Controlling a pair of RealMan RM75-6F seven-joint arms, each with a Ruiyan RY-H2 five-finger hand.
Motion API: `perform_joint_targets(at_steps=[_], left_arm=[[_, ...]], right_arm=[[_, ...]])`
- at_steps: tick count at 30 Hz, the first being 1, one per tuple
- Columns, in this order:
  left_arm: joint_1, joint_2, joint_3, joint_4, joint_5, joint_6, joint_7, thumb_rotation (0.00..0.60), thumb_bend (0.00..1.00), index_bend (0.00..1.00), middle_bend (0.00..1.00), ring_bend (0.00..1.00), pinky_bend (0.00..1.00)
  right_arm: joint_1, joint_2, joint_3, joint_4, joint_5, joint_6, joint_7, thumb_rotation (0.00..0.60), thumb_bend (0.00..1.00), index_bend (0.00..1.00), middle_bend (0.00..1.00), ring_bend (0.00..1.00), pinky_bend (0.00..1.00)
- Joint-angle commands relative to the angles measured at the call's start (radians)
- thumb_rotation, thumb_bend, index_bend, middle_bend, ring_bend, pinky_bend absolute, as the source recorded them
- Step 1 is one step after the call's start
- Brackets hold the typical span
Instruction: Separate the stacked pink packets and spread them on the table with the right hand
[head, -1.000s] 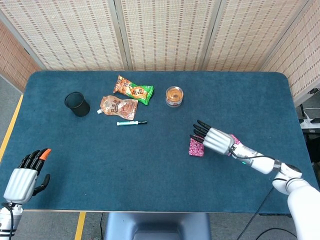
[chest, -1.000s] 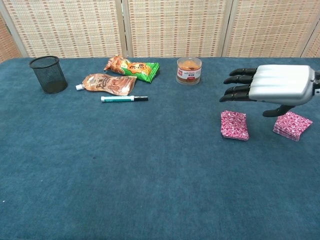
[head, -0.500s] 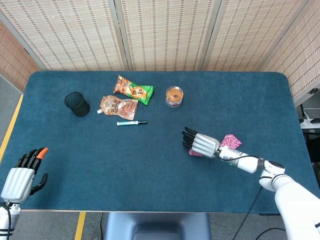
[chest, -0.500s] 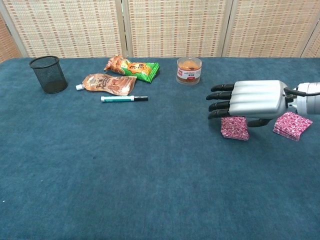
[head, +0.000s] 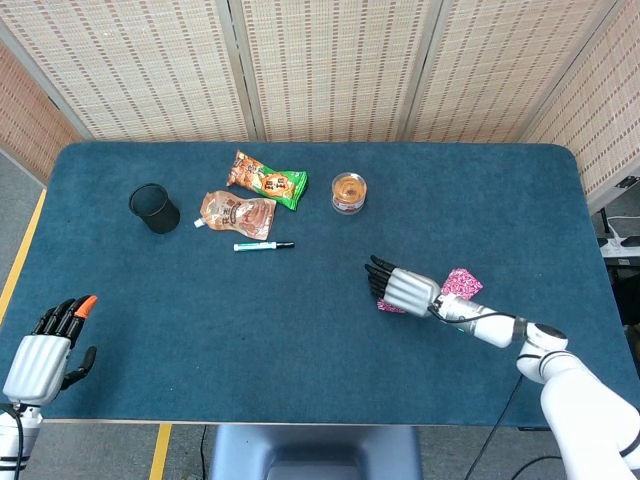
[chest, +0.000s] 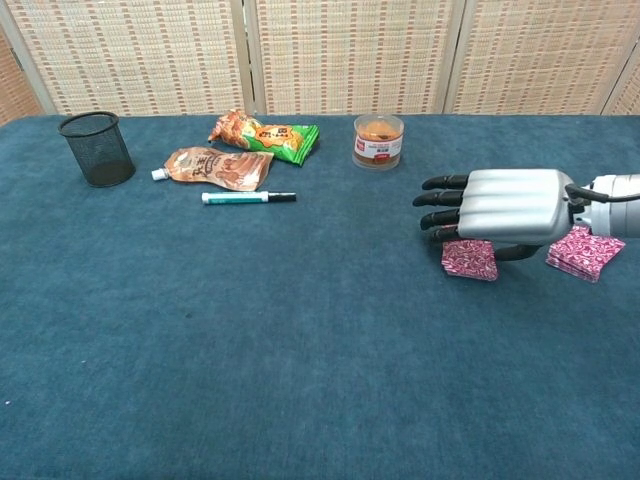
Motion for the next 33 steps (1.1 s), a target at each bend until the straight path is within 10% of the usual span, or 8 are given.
perform_joint_targets(at_steps=[1,33], left_arm=[[-0.001,0.0,0.0,0.0,-0.001,-0.001,0.0,0.6,0.46,0.0,0.1,0.1,0.18],[0.001,0.003,0.006,0.004,0.005,0.001,-0.01,0.6,0.46,0.0,0.11,0.12,0.19]], right_arm=[[-0.002,-0.005,-0.001,0.007,0.002,0.003,0.001,0.6,0.2,0.28,0.18,0.0,0.05],[-0.013,-0.034,-0.006,0.05,0.012,0.039,0.005,0.6,0.2,0.37,0.24,0.01,0.07]])
